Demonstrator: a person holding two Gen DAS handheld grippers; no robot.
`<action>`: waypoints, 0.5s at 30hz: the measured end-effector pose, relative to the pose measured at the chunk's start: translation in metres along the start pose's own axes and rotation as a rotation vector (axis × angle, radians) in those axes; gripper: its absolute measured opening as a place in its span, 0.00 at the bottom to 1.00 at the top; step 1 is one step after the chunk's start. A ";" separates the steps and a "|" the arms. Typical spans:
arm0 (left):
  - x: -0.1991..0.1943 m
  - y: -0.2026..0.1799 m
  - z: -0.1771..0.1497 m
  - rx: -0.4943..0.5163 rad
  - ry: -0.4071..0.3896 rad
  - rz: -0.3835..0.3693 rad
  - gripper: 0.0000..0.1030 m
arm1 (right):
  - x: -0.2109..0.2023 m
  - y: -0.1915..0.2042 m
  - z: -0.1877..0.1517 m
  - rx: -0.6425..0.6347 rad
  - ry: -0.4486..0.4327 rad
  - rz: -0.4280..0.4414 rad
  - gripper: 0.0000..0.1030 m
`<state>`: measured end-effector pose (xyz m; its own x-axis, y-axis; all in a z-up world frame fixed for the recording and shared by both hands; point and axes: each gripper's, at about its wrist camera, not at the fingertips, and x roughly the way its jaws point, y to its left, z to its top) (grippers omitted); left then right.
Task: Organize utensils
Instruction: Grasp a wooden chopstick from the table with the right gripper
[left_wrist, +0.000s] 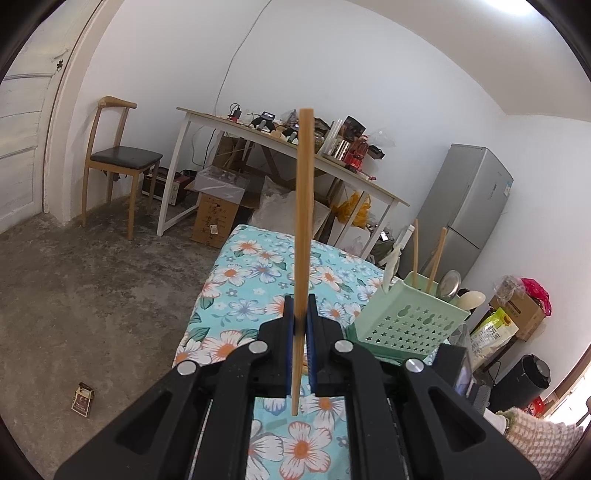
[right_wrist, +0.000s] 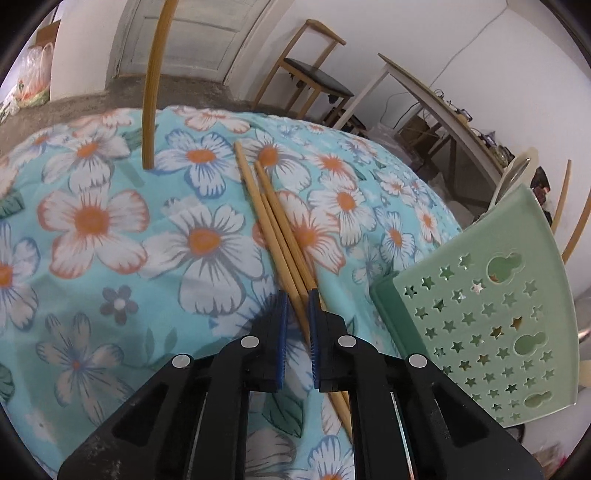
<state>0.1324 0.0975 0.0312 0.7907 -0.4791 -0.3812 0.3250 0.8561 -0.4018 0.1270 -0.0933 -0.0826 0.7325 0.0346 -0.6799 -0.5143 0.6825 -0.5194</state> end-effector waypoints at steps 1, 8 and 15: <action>0.000 0.001 0.000 -0.003 0.001 0.000 0.05 | -0.003 -0.002 0.000 0.006 -0.002 0.002 0.07; 0.001 -0.002 -0.002 -0.006 0.006 -0.018 0.05 | -0.043 -0.019 -0.013 0.124 -0.014 0.029 0.04; -0.006 -0.011 0.000 -0.003 -0.008 -0.055 0.05 | -0.119 -0.075 -0.047 0.548 -0.053 0.234 0.04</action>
<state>0.1236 0.0910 0.0382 0.7755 -0.5241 -0.3519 0.3668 0.8278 -0.4246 0.0576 -0.1830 0.0130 0.6562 0.2564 -0.7097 -0.3699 0.9291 -0.0064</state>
